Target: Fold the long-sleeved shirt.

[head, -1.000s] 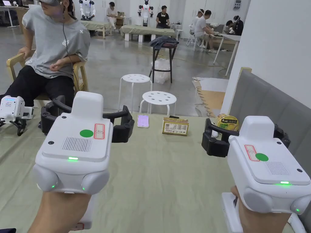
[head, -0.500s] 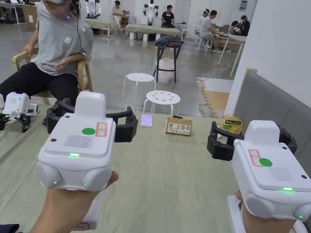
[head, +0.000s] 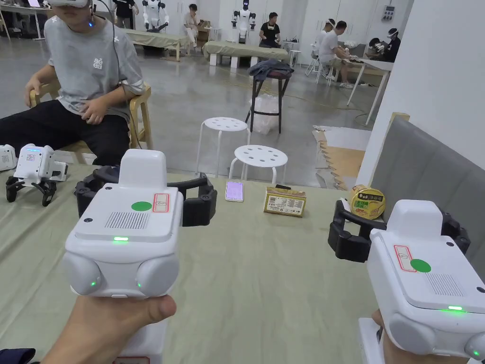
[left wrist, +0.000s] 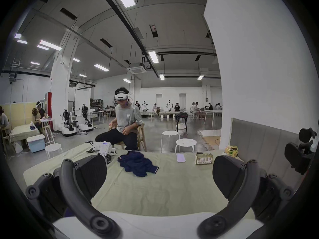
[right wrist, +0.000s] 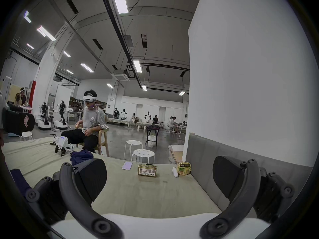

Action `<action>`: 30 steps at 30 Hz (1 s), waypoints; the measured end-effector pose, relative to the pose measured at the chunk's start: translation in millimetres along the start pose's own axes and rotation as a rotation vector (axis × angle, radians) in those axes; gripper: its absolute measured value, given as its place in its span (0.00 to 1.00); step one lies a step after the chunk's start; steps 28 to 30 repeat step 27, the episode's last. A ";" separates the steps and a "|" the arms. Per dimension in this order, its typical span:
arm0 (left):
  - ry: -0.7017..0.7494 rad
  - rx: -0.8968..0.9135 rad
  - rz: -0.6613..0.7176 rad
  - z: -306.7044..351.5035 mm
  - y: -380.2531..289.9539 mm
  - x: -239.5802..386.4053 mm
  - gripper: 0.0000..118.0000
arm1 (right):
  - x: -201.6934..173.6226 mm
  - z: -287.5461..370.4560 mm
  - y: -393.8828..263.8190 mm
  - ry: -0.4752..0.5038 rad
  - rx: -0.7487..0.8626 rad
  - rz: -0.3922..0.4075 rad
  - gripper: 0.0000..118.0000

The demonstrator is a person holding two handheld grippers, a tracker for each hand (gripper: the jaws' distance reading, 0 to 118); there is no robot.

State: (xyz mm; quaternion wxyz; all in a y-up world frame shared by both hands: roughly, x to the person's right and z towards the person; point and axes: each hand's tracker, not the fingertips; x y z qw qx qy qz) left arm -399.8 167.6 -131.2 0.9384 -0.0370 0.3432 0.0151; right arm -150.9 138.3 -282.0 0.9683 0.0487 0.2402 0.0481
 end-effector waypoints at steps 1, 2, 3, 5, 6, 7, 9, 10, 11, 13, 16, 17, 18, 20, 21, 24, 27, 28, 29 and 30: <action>0.005 -0.009 -0.005 -0.4 -0.3 0.8 0.94 | 0.1 -0.1 -0.2 0.000 -0.001 -0.001 1.00; 0.011 -0.024 -0.026 0.2 -1.3 2.5 0.94 | 0.1 -0.1 -0.3 0.000 -0.002 -0.001 1.00; 0.018 -0.060 -0.069 1.7 -2.0 4.3 0.94 | 0.2 0.0 0.0 0.000 -0.004 -0.002 1.00; 0.037 -0.042 -0.064 5.6 -4.5 4.9 0.94 | 1.5 0.3 1.8 0.009 -0.012 -0.042 1.00; 0.037 -0.037 -0.054 7.9 -5.2 2.9 0.94 | 1.9 0.2 2.6 0.014 -0.011 -0.055 1.00; 0.029 -0.035 -0.032 9.3 -4.8 0.7 0.94 | 1.6 -0.2 3.2 0.013 -0.014 -0.051 1.00; 0.003 -0.048 0.003 9.0 -3.4 -4.3 0.94 | 0.3 -0.3 3.3 0.014 -0.013 -0.042 1.00; -0.004 -0.053 0.006 8.6 -2.7 -6.5 0.94 | 0.1 -0.2 3.3 0.016 -0.012 -0.037 1.00; -0.001 -0.050 0.006 8.3 -2.2 -8.3 0.94 | -0.1 -0.2 3.4 0.017 -0.013 -0.036 1.00; -0.005 -0.041 0.015 7.8 -0.6 -12.7 0.94 | 0.0 -0.1 3.3 0.019 -0.014 -0.039 1.00; 0.005 -0.022 0.044 8.2 -0.4 -18.0 0.94 | -0.1 0.4 3.0 0.017 -0.013 -0.043 1.00; 0.008 -0.005 0.032 8.7 -1.3 -18.3 0.94 | -0.6 0.7 3.0 0.017 -0.013 -0.042 1.00; 0.014 0.009 0.015 9.7 -3.0 -17.8 0.94 | -1.2 0.5 3.0 0.018 -0.014 -0.040 1.00; 0.038 0.016 -0.025 11.5 -4.8 -15.3 0.94 | -2.1 -0.1 3.0 0.021 -0.016 -0.042 1.00; 0.044 0.042 -0.022 14.6 -7.5 -14.8 0.94 | -3.0 -0.5 3.2 0.023 -0.016 -0.044 1.00; 0.011 0.078 -0.058 21.5 -15.2 -13.7 0.94 | -5.5 -0.4 3.4 0.026 -0.014 -0.048 1.00; -0.017 0.096 -0.085 25.0 -19.8 -10.8 0.94 | -8.0 0.5 3.1 0.033 -0.011 -0.041 1.00; -0.017 0.096 -0.085 25.0 -19.8 -10.8 0.94 | -8.0 0.5 3.1 0.033 -0.011 -0.041 1.00; -0.017 0.096 -0.085 25.0 -19.8 -10.8 0.94 | -8.0 0.5 3.1 0.033 -0.011 -0.041 1.00; -0.017 0.096 -0.085 25.0 -19.8 -10.8 0.94 | -8.0 0.5 3.1 0.033 -0.011 -0.041 1.00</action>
